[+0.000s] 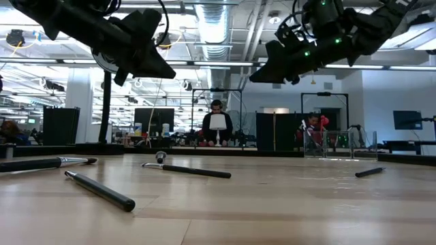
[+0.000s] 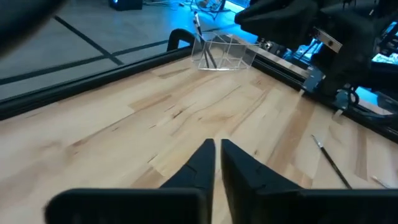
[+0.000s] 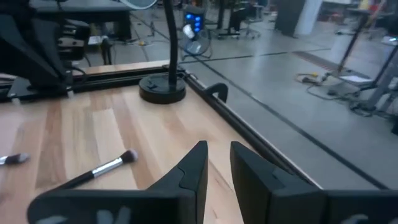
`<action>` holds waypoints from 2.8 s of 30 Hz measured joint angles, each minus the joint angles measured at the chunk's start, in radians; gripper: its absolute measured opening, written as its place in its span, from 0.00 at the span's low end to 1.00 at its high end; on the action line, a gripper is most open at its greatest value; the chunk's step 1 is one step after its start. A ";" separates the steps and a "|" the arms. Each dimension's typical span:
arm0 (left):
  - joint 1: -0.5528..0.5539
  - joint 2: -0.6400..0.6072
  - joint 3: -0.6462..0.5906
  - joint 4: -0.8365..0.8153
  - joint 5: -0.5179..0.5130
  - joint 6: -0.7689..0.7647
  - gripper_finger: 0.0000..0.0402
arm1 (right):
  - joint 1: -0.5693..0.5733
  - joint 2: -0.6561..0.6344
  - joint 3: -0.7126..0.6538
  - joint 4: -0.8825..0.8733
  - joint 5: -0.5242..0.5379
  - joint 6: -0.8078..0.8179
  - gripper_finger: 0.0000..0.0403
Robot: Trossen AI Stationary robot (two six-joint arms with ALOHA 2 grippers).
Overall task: Sort items
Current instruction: Put the powder brush into the transparent organizer
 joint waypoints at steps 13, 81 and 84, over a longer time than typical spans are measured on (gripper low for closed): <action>0.110 0.000 0.000 0.012 -0.026 0.090 0.28 | -0.089 0.001 -0.001 -0.069 -0.165 -0.028 0.15; 0.329 0.596 0.600 -1.038 0.448 -0.773 0.44 | -0.148 -0.018 0.083 -0.427 -0.168 -0.044 0.15; 0.323 0.619 0.600 -1.020 0.450 -0.777 0.44 | -0.133 -0.018 0.083 -0.427 -0.168 -0.043 0.15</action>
